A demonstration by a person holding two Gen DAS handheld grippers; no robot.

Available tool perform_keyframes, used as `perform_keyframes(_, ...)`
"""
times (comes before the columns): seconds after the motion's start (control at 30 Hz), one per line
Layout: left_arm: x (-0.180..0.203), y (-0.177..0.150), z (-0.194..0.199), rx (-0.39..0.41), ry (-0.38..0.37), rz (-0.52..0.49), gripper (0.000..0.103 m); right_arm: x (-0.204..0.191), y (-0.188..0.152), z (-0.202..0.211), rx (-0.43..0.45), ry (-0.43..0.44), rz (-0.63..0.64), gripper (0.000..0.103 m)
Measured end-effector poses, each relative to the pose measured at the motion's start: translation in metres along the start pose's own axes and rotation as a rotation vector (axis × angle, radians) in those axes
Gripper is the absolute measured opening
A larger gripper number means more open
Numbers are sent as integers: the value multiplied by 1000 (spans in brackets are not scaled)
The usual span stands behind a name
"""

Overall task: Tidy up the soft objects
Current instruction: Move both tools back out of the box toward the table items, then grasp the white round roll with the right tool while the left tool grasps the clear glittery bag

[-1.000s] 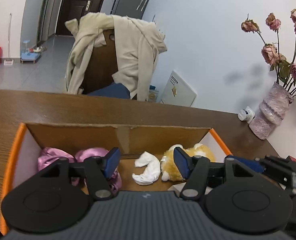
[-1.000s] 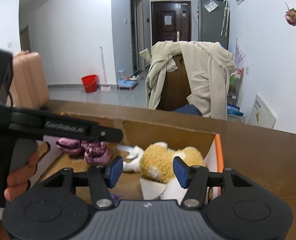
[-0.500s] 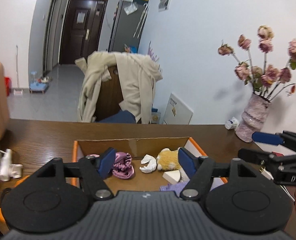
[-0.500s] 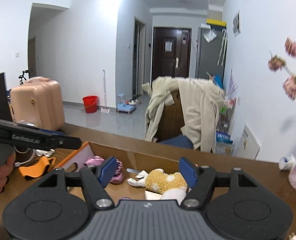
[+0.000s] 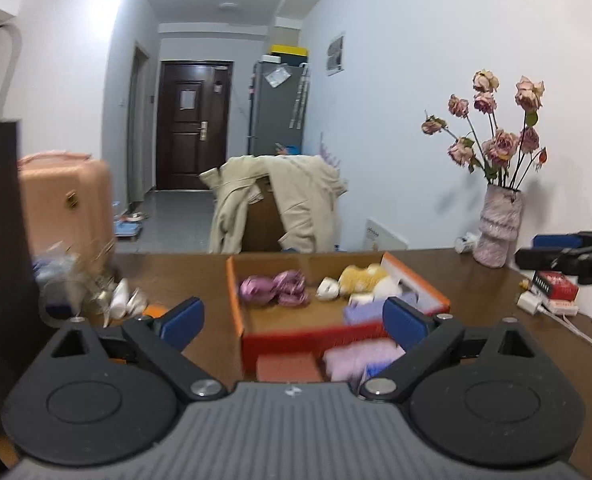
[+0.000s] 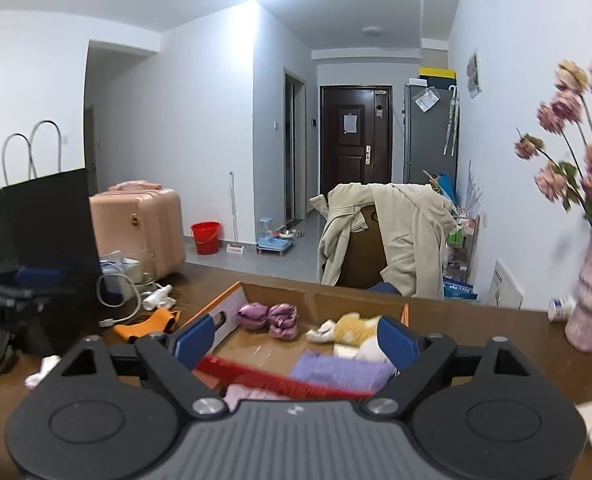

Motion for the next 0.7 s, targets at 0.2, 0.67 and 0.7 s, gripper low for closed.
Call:
perform_keyframes(0.2,2,-53,60,47,13,34,103,-26,-55,56,61,38,15,98)
perform_keyframes(0.67,7,-106,59,-47,13,39,103,-48,-133,69,-34,30,-64,102)
perform_keyframes(0.7,8,-107,55,-55,12,38,103,-45,-134,65,-43,21,-70,102)
Point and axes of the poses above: each gripper's, at about its wrist camera, not at the fingertips, and z roughly against the way its jaws point, x to its right, y to its top, the point moved 3 cm from there along -z, roughly the way its jaws point, and after that the axes turned 3 degrees about x, right-handed, at the moved point
